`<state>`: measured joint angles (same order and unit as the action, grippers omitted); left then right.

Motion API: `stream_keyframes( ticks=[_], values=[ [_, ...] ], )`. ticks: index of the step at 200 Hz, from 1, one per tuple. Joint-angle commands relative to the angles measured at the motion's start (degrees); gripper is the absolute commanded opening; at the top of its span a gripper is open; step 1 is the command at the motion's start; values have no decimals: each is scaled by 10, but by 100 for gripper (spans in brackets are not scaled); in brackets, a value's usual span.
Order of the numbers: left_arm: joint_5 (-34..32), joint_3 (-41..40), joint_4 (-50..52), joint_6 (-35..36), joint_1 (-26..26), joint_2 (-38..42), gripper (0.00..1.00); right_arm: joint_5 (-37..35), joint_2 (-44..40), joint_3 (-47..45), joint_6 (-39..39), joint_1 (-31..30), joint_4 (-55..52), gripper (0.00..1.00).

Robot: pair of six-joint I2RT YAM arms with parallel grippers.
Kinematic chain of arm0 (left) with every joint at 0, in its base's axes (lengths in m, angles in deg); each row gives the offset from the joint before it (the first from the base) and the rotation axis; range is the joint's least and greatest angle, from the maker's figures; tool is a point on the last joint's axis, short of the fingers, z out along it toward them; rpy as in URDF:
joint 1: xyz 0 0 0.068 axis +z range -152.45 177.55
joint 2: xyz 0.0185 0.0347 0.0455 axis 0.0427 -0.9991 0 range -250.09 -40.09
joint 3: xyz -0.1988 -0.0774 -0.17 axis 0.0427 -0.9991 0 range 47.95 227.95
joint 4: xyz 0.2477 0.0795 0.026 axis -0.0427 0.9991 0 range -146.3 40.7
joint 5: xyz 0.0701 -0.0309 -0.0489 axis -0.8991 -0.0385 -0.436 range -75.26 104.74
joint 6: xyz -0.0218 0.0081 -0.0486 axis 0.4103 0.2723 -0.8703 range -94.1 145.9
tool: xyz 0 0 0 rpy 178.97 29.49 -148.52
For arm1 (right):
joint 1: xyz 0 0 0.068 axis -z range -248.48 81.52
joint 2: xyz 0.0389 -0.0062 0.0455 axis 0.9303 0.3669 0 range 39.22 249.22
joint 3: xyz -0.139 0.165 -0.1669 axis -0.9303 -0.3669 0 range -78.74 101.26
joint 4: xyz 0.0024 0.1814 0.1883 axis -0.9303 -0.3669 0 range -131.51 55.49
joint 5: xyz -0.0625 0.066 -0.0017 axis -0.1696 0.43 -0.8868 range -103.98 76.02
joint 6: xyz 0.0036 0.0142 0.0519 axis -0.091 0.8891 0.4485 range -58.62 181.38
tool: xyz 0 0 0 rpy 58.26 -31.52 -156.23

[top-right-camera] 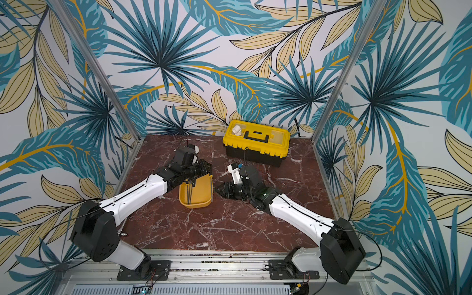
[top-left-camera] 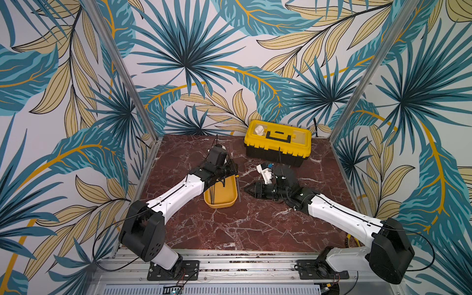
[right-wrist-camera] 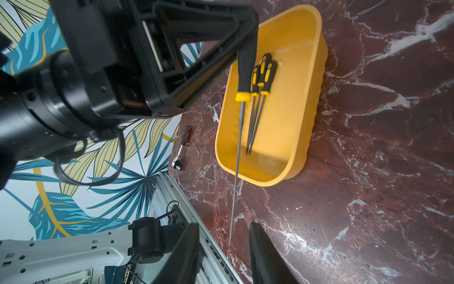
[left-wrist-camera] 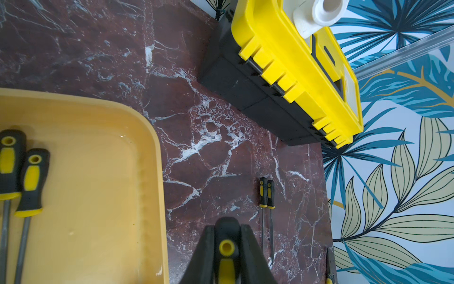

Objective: Take the file tool out of the storage box
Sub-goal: Pick up the file tool from the storage box.

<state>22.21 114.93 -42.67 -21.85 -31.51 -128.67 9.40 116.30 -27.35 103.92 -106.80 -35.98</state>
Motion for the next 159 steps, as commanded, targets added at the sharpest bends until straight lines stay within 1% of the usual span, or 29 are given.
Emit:
stream_keyframes(
  ticks=[1,22,110,159],
  values=[
    [-5,-13,-23,-13,-4,17,8,-14,15,13,2,-13,5,36],
    [-8,-11,-21,-14,-6,17,8,-21,23,18,-2,-21,-1,33],
    [-10,2,-10,-13,-9,25,8,-41,46,30,-16,-31,-22,28],
    [-10,6,-9,-12,-9,23,8,-37,57,33,-16,-33,-18,23]
  ],
)
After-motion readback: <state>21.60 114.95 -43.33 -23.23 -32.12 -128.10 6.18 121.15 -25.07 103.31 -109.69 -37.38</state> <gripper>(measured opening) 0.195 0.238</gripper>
